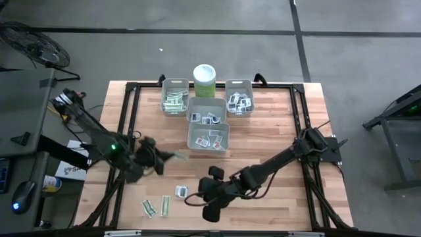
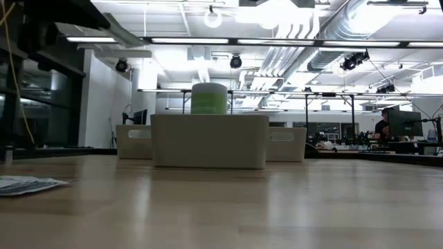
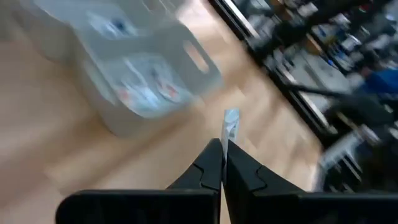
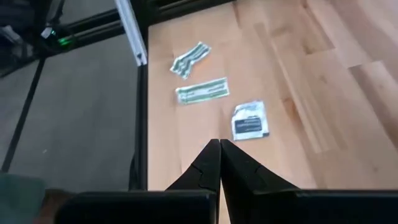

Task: Pick & Place First Aid Supplies
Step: Put the right bandage pack into the left bin

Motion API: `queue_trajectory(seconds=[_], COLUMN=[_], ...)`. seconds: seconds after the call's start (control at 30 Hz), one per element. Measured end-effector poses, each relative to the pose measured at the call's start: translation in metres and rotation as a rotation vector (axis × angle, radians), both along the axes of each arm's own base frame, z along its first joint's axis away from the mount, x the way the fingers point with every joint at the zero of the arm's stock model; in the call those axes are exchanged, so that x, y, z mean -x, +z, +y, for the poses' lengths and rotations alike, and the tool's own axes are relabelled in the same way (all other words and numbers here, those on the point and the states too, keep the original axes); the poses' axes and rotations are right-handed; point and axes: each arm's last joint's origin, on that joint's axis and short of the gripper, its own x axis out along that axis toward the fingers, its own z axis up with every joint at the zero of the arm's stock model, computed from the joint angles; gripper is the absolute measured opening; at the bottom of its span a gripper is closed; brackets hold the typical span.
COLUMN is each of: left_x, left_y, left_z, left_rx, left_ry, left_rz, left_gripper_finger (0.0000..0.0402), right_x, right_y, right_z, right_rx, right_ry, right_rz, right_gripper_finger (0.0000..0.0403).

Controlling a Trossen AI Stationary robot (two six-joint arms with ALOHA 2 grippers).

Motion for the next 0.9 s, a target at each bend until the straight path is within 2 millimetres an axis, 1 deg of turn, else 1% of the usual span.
queue_trajectory(seconds=[0.13, 0.2, 0.3, 0.4, 0.5, 0.73, 0.9], left_x=[0.017, 0.023, 0.029, 0.031, 0.028, 0.021, 0.009], left_y=[0.015, 0.018, 0.023, 0.025, 0.025, 0.021, 0.019], left_z=[0.034, 0.049, 0.071, 0.090, 0.107, 0.144, 0.172], left_rx=[-0.026, -0.063, -0.094, -0.132, -0.171, -0.226, -0.250], left_ry=[0.086, 0.123, 0.168, 0.208, 0.250, 0.374, 0.368], left_rz=[0.001, 0.028, 0.061, 0.109, 0.168, 0.306, 0.348], left_gripper_finger=[0.0000, 0.0000, 0.0000, 0.0000, 0.0000, 0.0000, 0.0000], right_x=[-0.002, -0.004, -0.007, -0.012, -0.016, -0.025, -0.028], right_y=[0.000, 0.001, 0.001, 0.002, 0.002, 0.002, 0.002], right_z=[-0.005, -0.008, -0.015, -0.025, -0.036, -0.059, -0.070], right_rx=[0.027, 0.031, 0.020, 0.028, 0.048, 0.047, 0.031], right_ry=[-0.050, -0.085, -0.117, -0.163, -0.211, -0.264, -0.329], right_rz=[-0.017, -0.033, -0.032, -0.041, -0.050, -0.049, -0.050], right_gripper_finger=[0.0000, 0.0000, 0.0000, 0.0000, 0.0000, 0.0000, 0.0000])
